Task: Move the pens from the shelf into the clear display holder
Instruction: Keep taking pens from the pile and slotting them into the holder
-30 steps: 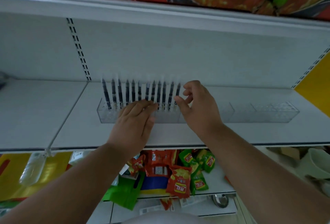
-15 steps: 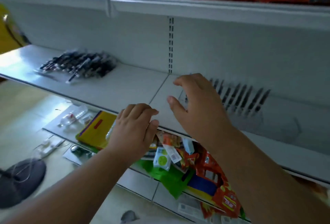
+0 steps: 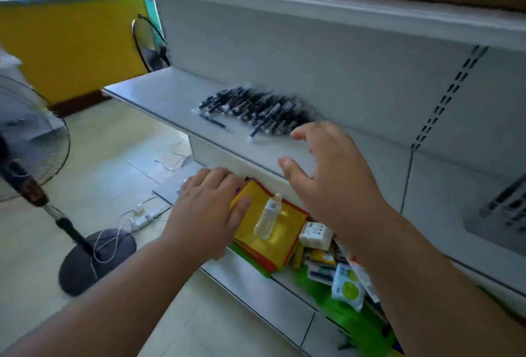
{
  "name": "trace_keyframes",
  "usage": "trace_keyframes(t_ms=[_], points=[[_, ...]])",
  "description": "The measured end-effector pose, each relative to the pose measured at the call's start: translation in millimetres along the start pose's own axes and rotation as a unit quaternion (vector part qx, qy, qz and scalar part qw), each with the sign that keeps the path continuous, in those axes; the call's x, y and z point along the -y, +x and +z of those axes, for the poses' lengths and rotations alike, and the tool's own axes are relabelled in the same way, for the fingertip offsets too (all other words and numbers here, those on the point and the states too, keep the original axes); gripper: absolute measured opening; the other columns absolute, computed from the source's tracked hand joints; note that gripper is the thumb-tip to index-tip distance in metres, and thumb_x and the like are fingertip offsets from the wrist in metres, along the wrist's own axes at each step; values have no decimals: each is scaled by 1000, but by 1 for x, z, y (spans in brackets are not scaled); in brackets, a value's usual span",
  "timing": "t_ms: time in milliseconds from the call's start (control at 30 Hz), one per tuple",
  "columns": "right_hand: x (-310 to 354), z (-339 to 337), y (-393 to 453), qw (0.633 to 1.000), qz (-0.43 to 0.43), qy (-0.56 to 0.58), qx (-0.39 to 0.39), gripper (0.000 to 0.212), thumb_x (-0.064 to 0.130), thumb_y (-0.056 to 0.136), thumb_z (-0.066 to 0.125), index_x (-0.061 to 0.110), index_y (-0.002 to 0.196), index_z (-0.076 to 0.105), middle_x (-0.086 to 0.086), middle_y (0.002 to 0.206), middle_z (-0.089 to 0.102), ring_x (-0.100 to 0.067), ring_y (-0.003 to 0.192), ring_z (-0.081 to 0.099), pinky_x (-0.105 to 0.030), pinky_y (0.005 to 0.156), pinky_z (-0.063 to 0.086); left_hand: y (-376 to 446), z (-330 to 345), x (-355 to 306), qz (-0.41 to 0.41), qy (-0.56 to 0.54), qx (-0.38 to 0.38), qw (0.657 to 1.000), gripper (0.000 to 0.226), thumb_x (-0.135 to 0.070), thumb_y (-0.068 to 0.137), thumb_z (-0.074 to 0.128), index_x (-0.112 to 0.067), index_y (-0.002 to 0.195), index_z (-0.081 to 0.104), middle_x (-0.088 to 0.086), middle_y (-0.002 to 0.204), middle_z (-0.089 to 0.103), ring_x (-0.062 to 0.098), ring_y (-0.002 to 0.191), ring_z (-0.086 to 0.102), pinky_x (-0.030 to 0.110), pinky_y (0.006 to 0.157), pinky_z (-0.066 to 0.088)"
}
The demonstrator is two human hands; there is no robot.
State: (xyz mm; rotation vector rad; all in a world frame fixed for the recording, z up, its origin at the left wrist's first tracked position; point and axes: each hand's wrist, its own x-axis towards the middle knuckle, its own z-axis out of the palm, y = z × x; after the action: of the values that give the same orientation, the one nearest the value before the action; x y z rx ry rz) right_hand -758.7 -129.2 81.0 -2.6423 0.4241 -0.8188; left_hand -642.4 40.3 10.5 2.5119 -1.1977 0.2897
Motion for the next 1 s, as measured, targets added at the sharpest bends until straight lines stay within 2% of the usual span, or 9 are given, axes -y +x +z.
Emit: trace_keyframes(t_ms=[200, 367, 467, 633, 733, 867, 1000], points=[[33, 29, 45, 1000, 21, -4, -3, 33, 46, 92, 56, 29, 120, 54, 9, 113, 51, -10, 102, 49, -30, 85, 44, 22, -13, 62, 7, -15, 8, 1000, 44, -54, 96, 35, -26, 114, 64, -5, 112, 61, 23, 109, 54, 44, 93, 46], [30, 57, 84, 1000, 17, -11, 4, 34, 45, 92, 58, 28, 122, 55, 9, 115, 53, -10, 104, 51, -30, 89, 45, 66, -1, 89, -7, -38, 4, 999, 54, -57, 95, 24, -27, 118, 62, -7, 117, 60, 20, 115, 51, 41, 97, 42], [24, 78, 115, 999, 14, -7, 39, 36, 47, 92, 57, 28, 123, 54, 9, 117, 51, -10, 105, 50, -29, 86, 45, 90, 5, 105, -26, -33, -1, 999, 54, -57, 95, 24, -27, 118, 63, -5, 118, 61, 22, 115, 53, 43, 98, 42], [26, 114, 167, 999, -1, 5, 37, 35, 43, 91, 60, 22, 118, 57, 5, 111, 54, -10, 99, 51, -28, 81, 43, 127, 3, 143, -51, -13, -1, 999, 53, -57, 94, 27, -26, 117, 63, -4, 115, 62, 25, 112, 54, 44, 97, 43], [25, 131, 187, 999, -2, -5, 54, 34, 43, 91, 61, 22, 118, 57, 4, 111, 54, -11, 100, 50, -25, 78, 38, 151, 7, 157, -67, -31, 16, 997, 54, -58, 93, 27, -27, 120, 61, -5, 119, 60, 25, 116, 52, 44, 100, 41], [18, 150, 206, 998, 28, -10, 52, 33, 44, 90, 60, 24, 116, 58, 7, 111, 55, -10, 101, 52, -24, 79, 37, 186, 18, 179, -54, -47, 44, 996, 42, -52, 97, 38, -29, 127, 57, -4, 127, 56, 23, 123, 46, 41, 104, 38], [17, 170, 219, 995, 83, -44, 40, 35, 44, 89, 61, 25, 118, 58, 9, 110, 55, -7, 100, 51, -22, 77, 36, 239, 32, 220, -32, -85, 38, 995, 34, -45, 97, 47, -26, 123, 60, -2, 122, 58, 24, 116, 50, 37, 96, 41]])
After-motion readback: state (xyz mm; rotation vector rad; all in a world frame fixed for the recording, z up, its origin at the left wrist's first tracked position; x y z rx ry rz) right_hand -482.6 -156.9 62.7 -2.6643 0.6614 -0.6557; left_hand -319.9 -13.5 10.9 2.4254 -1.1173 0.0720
